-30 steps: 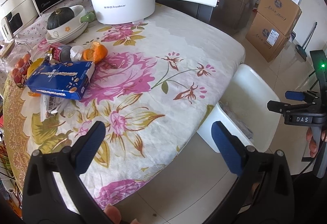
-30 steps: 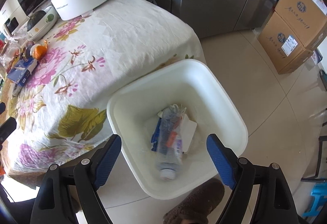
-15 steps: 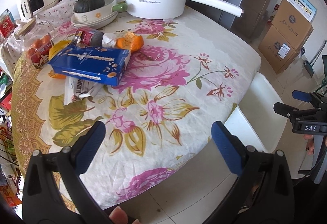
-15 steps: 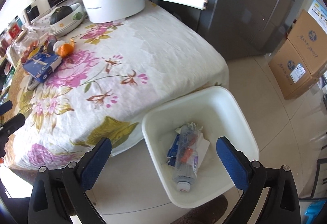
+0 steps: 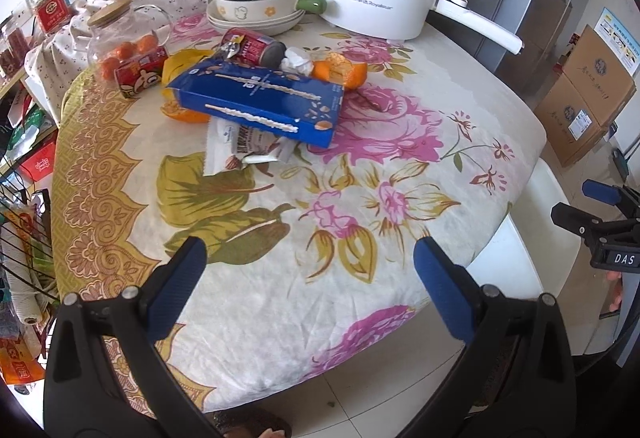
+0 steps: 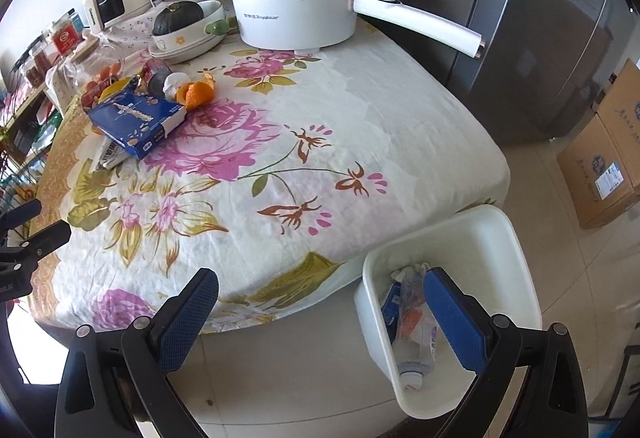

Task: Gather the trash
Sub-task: 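Move both grippers back over the table toward the blue biscuit box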

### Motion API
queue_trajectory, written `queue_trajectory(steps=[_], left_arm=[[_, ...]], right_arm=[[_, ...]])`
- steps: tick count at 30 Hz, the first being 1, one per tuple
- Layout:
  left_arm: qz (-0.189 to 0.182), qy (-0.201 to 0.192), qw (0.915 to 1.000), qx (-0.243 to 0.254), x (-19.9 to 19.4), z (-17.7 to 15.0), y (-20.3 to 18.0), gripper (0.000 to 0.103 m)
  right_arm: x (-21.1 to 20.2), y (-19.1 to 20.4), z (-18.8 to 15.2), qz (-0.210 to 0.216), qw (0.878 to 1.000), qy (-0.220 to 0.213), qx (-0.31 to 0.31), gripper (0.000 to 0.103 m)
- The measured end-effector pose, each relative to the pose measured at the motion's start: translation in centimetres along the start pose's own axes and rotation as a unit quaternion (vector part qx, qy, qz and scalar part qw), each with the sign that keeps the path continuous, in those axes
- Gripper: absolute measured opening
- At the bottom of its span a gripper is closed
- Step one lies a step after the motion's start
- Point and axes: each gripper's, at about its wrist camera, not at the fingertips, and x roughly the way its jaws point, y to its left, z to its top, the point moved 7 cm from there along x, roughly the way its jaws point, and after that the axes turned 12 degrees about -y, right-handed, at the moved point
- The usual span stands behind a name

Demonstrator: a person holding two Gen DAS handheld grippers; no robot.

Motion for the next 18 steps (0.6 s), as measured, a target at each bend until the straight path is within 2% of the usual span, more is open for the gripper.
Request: queue_trajectory(steps=[18], left_arm=[[0.042, -0.003, 0.9981, -0.046, -0.8, -1.1, 7.9, 0.103]], right_arm=[[1.2, 6.0, 2.8, 0.041, 0.999, -0.025, 0.000, 0.103]])
